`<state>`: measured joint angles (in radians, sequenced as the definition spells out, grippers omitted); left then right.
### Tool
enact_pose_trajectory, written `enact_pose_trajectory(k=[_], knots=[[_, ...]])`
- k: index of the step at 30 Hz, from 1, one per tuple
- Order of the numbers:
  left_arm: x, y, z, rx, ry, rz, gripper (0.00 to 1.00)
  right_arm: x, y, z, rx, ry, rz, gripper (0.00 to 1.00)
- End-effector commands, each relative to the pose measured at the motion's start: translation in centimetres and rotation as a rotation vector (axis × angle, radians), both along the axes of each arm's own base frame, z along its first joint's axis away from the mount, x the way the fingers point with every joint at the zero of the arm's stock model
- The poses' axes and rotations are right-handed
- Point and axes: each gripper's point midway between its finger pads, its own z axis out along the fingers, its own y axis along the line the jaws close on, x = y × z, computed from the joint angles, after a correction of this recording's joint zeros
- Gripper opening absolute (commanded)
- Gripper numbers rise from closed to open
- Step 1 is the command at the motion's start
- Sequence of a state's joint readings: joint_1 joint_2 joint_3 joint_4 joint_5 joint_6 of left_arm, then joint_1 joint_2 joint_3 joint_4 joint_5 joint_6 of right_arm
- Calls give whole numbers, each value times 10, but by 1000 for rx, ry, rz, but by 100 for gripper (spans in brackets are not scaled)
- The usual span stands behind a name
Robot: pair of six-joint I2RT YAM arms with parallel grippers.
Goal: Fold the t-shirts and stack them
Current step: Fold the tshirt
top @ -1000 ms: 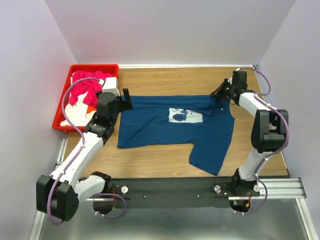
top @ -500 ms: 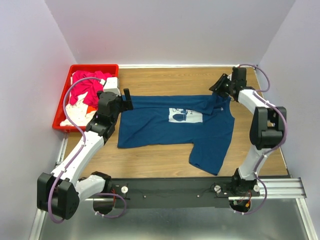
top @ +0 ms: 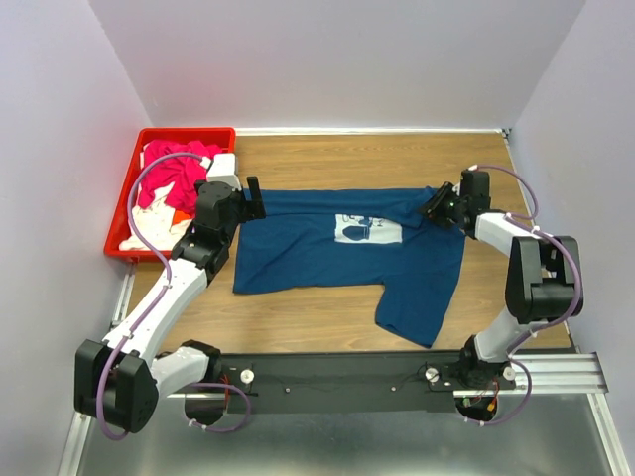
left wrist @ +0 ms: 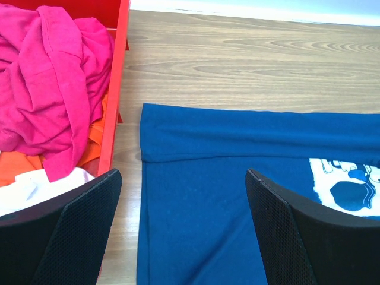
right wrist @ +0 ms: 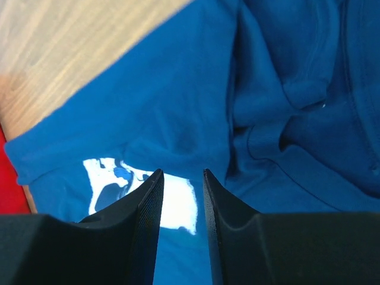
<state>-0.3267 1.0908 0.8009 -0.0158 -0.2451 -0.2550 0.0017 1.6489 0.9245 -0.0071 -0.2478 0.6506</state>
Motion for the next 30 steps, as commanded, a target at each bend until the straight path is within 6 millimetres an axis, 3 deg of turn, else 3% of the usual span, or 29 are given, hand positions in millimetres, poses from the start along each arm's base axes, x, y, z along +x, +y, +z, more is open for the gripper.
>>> enact_pose_trajectory(k=[1,11,21,30], knots=[[1,-2,3,-15,-14,-5,92,2,8,-15,59,3,-4,39],[2,-2,2,-12,-12,-4,92,-3,0,-47,26,55,-48,38],[2,-2,-1,-9,-5,-6,92,-13,-21,-54,-48,64,-150,40],[3,-2,-1,-8,-2,-6,92,-2,3,-56,26,35,-12,38]])
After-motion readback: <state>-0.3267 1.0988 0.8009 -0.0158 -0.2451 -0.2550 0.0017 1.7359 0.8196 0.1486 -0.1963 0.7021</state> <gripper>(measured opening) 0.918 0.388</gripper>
